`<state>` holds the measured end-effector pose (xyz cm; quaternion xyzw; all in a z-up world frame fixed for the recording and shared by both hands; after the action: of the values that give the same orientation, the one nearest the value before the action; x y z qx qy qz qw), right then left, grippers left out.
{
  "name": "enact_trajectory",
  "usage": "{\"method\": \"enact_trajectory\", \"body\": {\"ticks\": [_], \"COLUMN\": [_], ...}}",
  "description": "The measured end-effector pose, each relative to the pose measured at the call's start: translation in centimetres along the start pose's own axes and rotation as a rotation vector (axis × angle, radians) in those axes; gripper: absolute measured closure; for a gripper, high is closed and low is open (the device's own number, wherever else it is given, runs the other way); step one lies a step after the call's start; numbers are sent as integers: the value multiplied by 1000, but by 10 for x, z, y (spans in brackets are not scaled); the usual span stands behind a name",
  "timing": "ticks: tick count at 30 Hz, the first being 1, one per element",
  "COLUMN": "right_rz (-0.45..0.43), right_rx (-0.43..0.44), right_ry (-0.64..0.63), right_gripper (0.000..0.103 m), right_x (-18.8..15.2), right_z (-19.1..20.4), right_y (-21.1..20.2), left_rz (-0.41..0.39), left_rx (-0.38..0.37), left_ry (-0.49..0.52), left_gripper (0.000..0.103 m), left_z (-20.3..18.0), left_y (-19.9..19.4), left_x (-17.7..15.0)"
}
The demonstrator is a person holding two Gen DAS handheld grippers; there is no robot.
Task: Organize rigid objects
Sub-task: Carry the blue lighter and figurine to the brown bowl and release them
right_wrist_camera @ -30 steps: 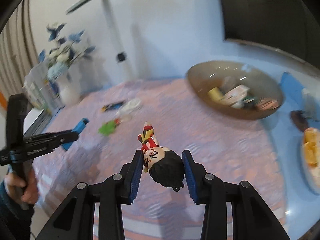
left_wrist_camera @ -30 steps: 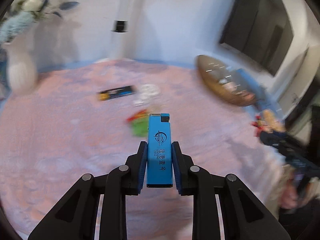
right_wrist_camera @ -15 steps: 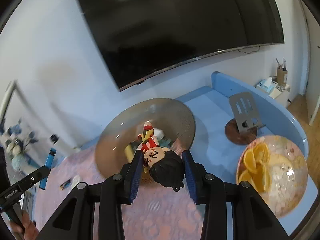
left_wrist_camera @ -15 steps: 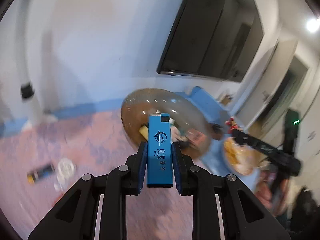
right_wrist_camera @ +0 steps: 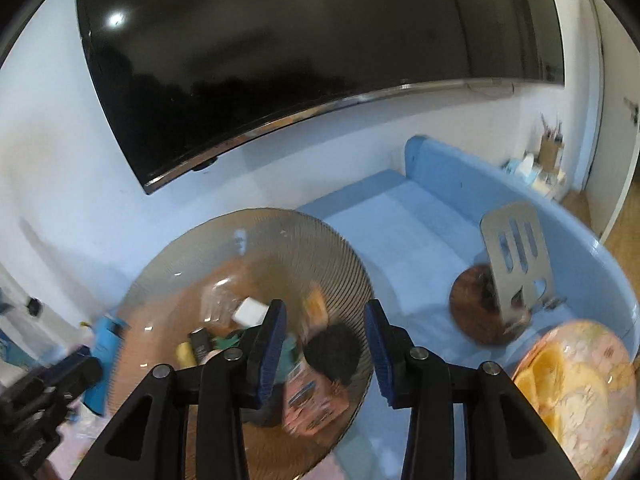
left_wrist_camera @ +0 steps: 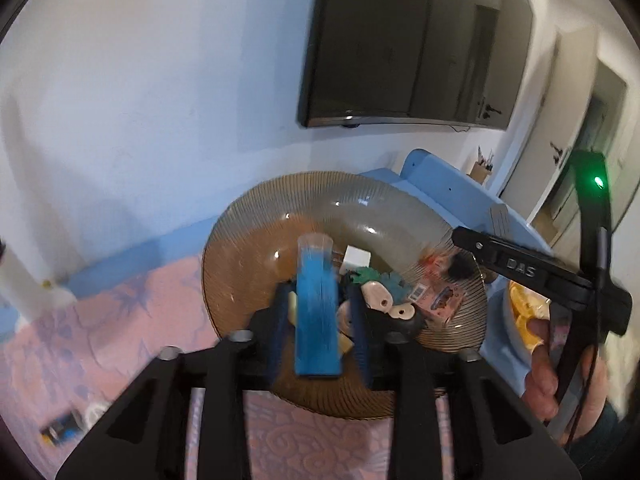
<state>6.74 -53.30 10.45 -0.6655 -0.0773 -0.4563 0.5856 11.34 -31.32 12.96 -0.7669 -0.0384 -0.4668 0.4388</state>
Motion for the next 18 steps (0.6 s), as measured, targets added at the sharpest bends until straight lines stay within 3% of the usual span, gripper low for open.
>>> {"method": "enact_trajectory", "body": {"ticks": [1,2,8,14,18], "right_rz": [-7,-19,-5,-22,-12], "right_rx": [-43,-69,11,123,195], "right_ry": [-15,-21,-16,-50,-96], "right_gripper": [46,46,44,42,41], "right_x": [-2,-6,-36,-55,-83], "right_z": [-1,-4,-8,24,54], "right_y": [0,-4,-38,-90,-116], "left_rz": [-2,-6,-37,-111,-130], "left_rx": [12,10,-2,148,211], "left_ry": [17,30,-31,-47,-148], "left_gripper": [62,61,60,60,58], "left_z": [-2,-3,18,38,68], "left_y": [-4,-9,-55,-131,-176], "left_x": [-1,-4,-21,-54,-113]}}
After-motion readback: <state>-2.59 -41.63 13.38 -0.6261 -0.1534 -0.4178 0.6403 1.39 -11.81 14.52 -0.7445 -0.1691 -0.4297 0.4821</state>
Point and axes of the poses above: each gripper's, at about its wrist camera, not at the fingertips, and y roughly the way its jaws point, z to its left, x to its top, the point moved 1 cm from there along y, roughly the way its jaws point, and after that the axes turned 5 degrees about -x, right-handed, at the moved point
